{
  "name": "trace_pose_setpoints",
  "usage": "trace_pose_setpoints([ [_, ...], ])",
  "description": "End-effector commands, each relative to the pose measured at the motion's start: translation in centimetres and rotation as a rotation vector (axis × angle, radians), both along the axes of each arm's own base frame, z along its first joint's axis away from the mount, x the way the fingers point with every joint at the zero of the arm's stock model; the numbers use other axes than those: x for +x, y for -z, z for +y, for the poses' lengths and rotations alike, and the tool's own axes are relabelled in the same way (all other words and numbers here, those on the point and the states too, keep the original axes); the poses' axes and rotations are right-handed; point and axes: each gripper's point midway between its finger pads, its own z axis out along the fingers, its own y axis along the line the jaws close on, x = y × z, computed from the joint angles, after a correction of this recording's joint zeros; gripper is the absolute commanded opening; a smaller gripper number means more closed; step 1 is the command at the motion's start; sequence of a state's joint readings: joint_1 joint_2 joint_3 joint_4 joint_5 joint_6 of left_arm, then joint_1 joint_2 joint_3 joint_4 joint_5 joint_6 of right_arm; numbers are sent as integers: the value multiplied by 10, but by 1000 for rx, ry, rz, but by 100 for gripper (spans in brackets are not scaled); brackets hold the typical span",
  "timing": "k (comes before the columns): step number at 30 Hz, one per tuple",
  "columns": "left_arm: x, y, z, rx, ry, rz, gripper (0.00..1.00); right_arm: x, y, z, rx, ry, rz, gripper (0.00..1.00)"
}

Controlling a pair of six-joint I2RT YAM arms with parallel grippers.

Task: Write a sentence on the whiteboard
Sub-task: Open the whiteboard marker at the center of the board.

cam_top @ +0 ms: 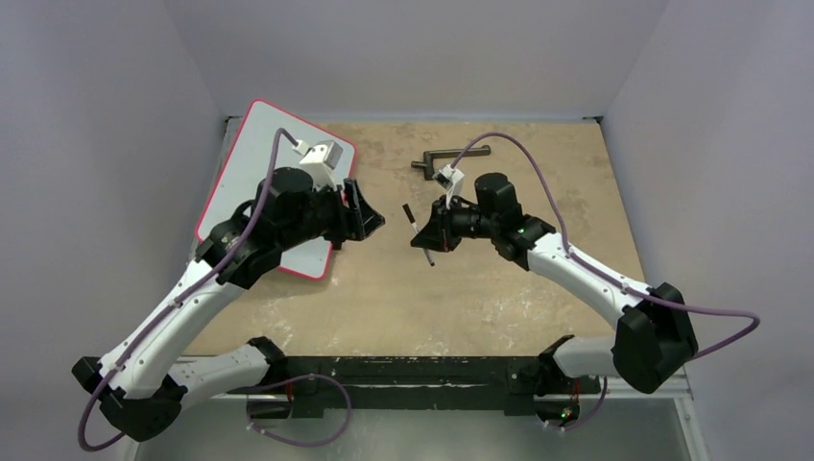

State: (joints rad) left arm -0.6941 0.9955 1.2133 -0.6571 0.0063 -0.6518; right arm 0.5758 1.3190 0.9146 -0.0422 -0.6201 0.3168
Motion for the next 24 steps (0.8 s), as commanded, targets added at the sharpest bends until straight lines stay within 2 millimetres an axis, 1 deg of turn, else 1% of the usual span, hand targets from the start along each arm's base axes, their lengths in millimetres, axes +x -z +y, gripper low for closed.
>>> trace_pose_setpoints([
  [1,-17,11,-8,91,124,128,57,-10,-32,11,-13,-72,-177,0],
  [3,-18,12,-15,96,162,161,57,-12,-34,13,-46,-65,-215,0],
  [7,-15,14,-18,108,169,196,56,-19,-42,18,-46,-67,-278,0],
  [13,-12,27,-24,102,170,257,56,-27,-50,25,-33,-81,-334,0],
  [20,-12,16,-38,28,222,239,57,-27,-49,29,-70,-84,-372,0],
  [24,-10,21,-35,26,206,284,56,-33,-54,31,-53,-97,-401,0],
])
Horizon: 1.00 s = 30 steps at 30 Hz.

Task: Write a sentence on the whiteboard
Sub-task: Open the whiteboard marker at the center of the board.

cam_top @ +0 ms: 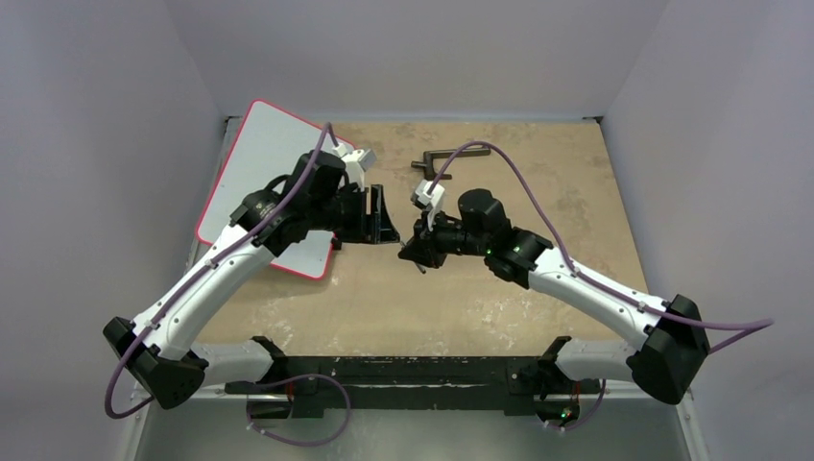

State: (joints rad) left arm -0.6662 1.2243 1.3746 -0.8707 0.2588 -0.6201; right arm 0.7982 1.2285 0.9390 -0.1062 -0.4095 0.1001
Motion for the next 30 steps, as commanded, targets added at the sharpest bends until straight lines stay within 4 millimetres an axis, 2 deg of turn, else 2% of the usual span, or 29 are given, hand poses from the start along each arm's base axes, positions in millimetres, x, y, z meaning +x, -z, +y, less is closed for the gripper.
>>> trace_pose_setpoints([
  [1,7,-13,-4,-75,-16,20,55,5,-36,4,61,-2,-121,0],
  [10,6,-21,-8,-165,12,97,49,-3,-41,5,86,-20,-184,0],
  [14,6,-20,-10,-166,25,109,39,-3,-42,8,76,-20,-213,0],
  [30,-3,-14,-14,-174,79,157,22,5,-46,15,5,23,-349,0],
])
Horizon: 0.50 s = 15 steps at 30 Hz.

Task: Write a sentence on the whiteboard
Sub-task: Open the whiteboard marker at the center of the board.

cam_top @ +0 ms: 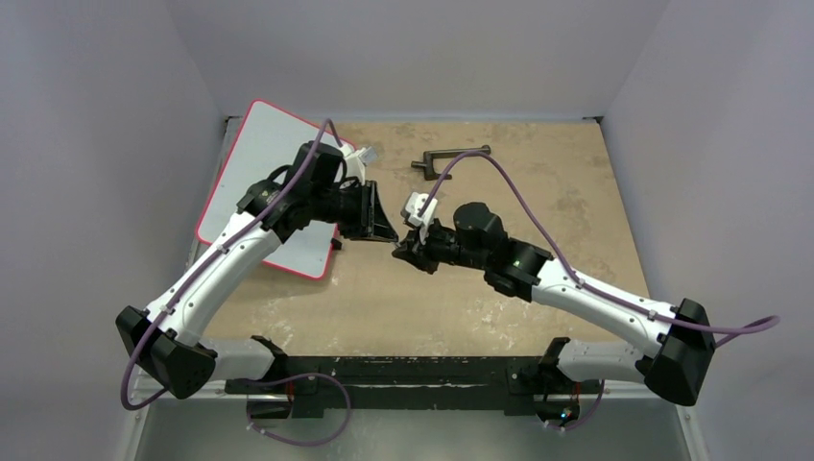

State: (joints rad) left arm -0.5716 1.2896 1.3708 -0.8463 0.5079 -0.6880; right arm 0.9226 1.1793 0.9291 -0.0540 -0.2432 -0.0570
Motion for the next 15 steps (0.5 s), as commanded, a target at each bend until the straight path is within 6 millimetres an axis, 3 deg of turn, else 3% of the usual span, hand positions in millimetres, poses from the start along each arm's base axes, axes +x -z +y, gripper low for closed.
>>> trace_pose_setpoints([
  [1,-4,-15,-1,-42,31,-23,21,15,-27,2,31,48,-116,0],
  [6,-13,-15,3,-45,41,-20,17,18,-35,1,40,61,-163,0],
  [12,-12,-14,3,-69,36,-44,0,18,-39,4,62,63,-169,2],
  [13,-10,-17,2,-82,28,-60,0,17,-41,4,73,63,-162,15],
  [15,-6,-23,4,-97,1,-98,0,17,-46,3,104,89,-141,56],
])
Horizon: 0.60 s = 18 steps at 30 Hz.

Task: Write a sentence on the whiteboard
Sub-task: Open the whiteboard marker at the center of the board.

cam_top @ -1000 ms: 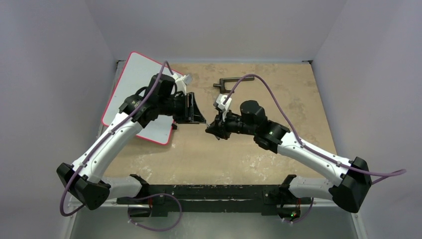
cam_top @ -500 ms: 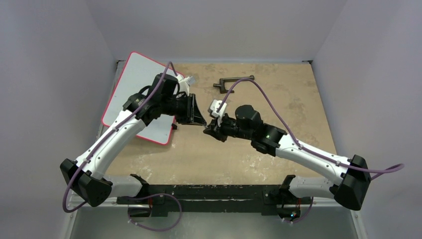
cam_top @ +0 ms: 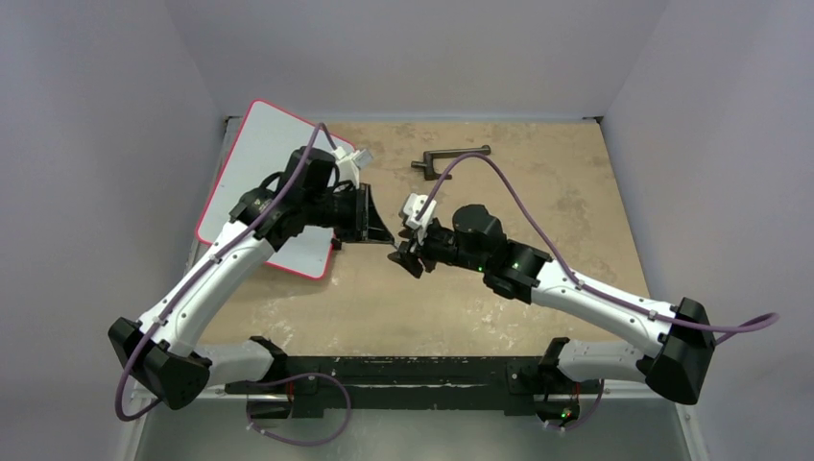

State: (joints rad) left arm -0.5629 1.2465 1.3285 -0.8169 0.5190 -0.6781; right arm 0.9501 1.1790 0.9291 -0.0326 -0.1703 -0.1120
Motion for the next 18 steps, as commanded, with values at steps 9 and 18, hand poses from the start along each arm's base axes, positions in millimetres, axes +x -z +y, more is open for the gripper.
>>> trace_pose_setpoints([
  [9,17,-81,27,-194,-148,-291,0,24,-79,-15,429,169,143,94],
  [18,7,-133,44,-348,-158,-537,0,17,-125,-11,680,23,314,99],
])
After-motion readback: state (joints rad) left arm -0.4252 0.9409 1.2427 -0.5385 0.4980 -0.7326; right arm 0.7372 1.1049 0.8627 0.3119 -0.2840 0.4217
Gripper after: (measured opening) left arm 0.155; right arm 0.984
